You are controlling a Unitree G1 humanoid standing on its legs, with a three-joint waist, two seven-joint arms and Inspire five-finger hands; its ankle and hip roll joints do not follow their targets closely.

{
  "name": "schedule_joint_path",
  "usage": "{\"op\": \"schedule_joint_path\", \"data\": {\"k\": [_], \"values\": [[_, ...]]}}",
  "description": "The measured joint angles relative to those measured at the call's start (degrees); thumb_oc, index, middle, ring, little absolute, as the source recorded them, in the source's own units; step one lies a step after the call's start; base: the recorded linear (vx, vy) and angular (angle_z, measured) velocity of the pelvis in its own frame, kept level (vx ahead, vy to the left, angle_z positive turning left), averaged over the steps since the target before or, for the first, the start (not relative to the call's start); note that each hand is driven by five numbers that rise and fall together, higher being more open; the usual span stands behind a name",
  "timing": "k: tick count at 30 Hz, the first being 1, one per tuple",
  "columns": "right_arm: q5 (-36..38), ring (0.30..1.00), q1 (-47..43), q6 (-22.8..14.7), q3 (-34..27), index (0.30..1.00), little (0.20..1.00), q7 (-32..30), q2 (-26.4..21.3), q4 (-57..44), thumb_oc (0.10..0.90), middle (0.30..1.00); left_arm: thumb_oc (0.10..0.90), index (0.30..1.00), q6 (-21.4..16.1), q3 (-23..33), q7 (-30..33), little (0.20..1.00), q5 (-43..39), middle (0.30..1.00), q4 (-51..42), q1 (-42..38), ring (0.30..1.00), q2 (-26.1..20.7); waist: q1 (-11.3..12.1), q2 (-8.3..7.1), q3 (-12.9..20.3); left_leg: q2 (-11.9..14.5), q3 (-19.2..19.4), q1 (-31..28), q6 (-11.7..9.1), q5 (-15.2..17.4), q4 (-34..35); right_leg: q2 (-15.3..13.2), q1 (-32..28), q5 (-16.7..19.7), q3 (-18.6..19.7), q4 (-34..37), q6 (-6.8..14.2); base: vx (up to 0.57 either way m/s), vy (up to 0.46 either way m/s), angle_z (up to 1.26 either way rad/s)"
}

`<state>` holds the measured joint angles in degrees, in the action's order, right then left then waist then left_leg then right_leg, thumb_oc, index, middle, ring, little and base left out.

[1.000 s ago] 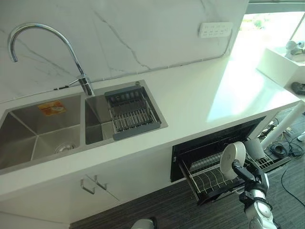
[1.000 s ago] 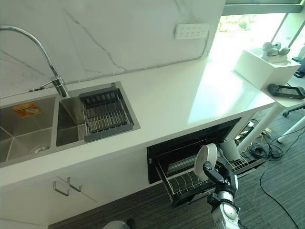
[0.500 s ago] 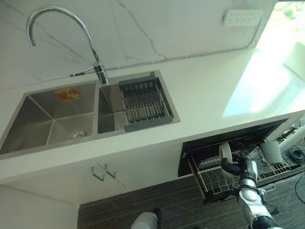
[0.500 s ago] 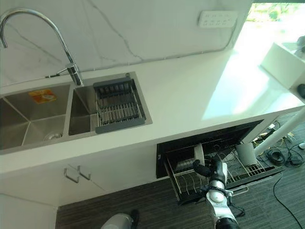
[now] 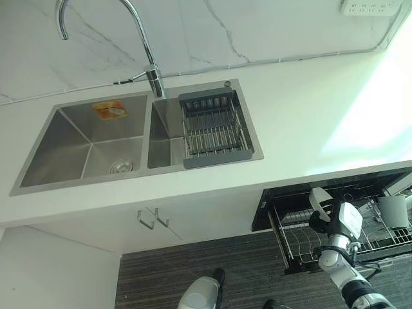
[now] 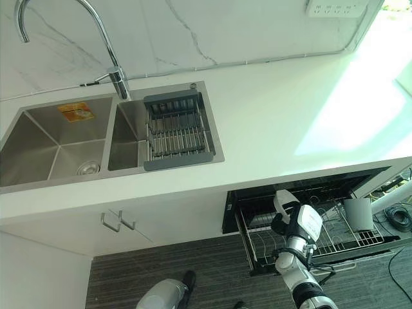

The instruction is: Place the dishes in the dishwasher.

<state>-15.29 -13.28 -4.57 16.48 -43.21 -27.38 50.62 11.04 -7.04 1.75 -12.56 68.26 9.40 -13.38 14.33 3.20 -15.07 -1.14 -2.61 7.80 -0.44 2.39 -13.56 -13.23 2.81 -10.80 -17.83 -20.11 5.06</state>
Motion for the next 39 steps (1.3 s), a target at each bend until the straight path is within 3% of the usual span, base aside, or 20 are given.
{"op": "schedule_joint_path", "data": {"k": [3, 4, 5, 9, 19, 21, 25, 31, 39], "values": [[-2.7, 0.3, -1.78, 1.59, 4.67, 0.3, 0.3, -0.15, -1.86, 1.23, 0.4, 0.3, 0.8, 0.9, -0.02, -0.88, -0.06, 0.9, -0.12, 0.9, -1.33, -1.61, 0.9, -0.45, 0.13, 0.64, -2.3, 0.05, -0.12, 0.66, -0.13, -0.55, -0.05, -0.01, 1.01, -0.02, 0.02, -0.6, 0.03, -0.08, -0.051, 0.02], [-2.7, 0.566, -3.01, 2.0, 5.58, 0.566, 0.566, -0.1, -1.67, 3.2, 0.577, 0.566, 0.8, 0.9, -0.1, -1.89, -0.08, 0.9, -0.15, 0.9, -1.4, -2.34, 0.9, -0.67, 0.16, 0.83, -2.83, 0.07, -0.18, 1.08, -0.17, -0.65, -0.17, 0.02, 1.33, -0.02, 0.0, -0.75, 0.01, -0.06, -0.017, 0.03], [-2.57, 0.9, -3.82, 2.6, 5.53, 0.9, 0.9, -0.06, -1.2, 5.14, 0.8, 0.9, 0.8, 0.9, -0.25, -2.07, -0.09, 0.9, -0.21, 0.9, -1.39, -2.89, 0.9, -0.72, 0.43, 0.99, -2.98, 0.06, -0.18, 1.63, -0.14, -0.96, -0.08, 0.0, 1.98, 0.03, 0.01, -0.94, -0.04, -0.07, -0.012, 0.02], [-0.16, 0.9, -5.52, 3.65, 3.98, 0.9, 0.9, 1.99, 0.35, 10.61, 0.8, 0.9, 0.8, 0.9, -0.48, -3.13, -1.15, 0.9, -0.69, 0.9, -1.36, -4.24, 0.9, -1.4, 1.57, 1.37, -4.14, 0.04, -0.18, 2.05, -0.12, -1.21, 0.07, -0.02, 2.52, 0.2, 0.0, -0.97, -0.11, -0.06, -0.001, 0.0], [8.7, 0.9, -6.04, -1.86, 3.03, 0.9, 0.9, 15.74, 3.75, 10.79, 0.8, 0.9, 0.8, 0.9, -1.37, -4.08, -1.3, 0.9, -0.71, 0.9, -1.58, -4.26, 0.9, -1.41, 1.62, 1.31, -5.2, -0.11, -0.62, 1.29, -0.17, -1.66, 0.79, -0.04, 1.67, 0.19, -0.34, -0.86, -0.14, -0.01, 0.005, 0.03], [14.86, 0.9, -6.3, -1.55, 2.04, 0.9, 0.9, 21.1, 3.18, 10.85, 0.8, 0.9, 0.8, 0.9, -1.42, -4.05, -1.78, 0.9, -0.7, 0.9, -1.93, -4.33, 0.9, -1.41, 1.49, 1.23, -5.24, -0.11, -0.69, 1.14, -0.22, -1.69, 0.98, -0.05, 1.59, 0.16, -0.34, -0.93, -0.19, 0.0, 0.0, 0.0], [20.69, 0.9, -6.2, -1.48, 0.26, 0.9, 0.9, 24.2, 3.32, 10.91, 0.8, 0.9, 0.8, 0.9, -1.42, -3.78, -2.28, 0.9, -0.69, 0.9, -1.91, -4.37, 0.9, -1.41, 1.26, 1.24, -5.24, -0.1, -0.69, 0.97, -0.22, -1.69, 1.0, -0.04, 1.38, 0.21, -0.33, -1.01, -0.21, 0.0, 0.0, 0.0], [24.69, 0.9, -6.12, -1.84, -1.56, 0.9, 0.9, 22.47, 3.88, 6.96, 0.8, 0.9, 0.8, 0.9, -1.57, -3.28, -2.26, 0.9, -0.64, 0.9, -1.32, -4.22, 0.9, -1.4, 0.57, 1.14, -5.2, -0.1, -0.67, -0.08, -0.15, -1.61, 0.98, -0.03, 0.19, 0.18, -0.36, -0.8, -0.3, 0.02, 0.009, 0.01], [26.53, 0.9, -2.08, -3.5, -3.74, 0.9, 0.9, 12.55, 4.23, -11.55, 0.8, 0.9, 0.8, 0.9, -1.8, 0.28, -2.03, 0.9, -0.66, 0.9, -1.26, -3.21, 0.9, -0.9, -1.8, -0.01, -4.99, 0.03, 0.05, -1.01, -0.07, -1.48, 0.84, 0.01, -0.28, 0.16, 0.36, -0.91, -0.69, 0.03, -0.005, -0.05]]}}
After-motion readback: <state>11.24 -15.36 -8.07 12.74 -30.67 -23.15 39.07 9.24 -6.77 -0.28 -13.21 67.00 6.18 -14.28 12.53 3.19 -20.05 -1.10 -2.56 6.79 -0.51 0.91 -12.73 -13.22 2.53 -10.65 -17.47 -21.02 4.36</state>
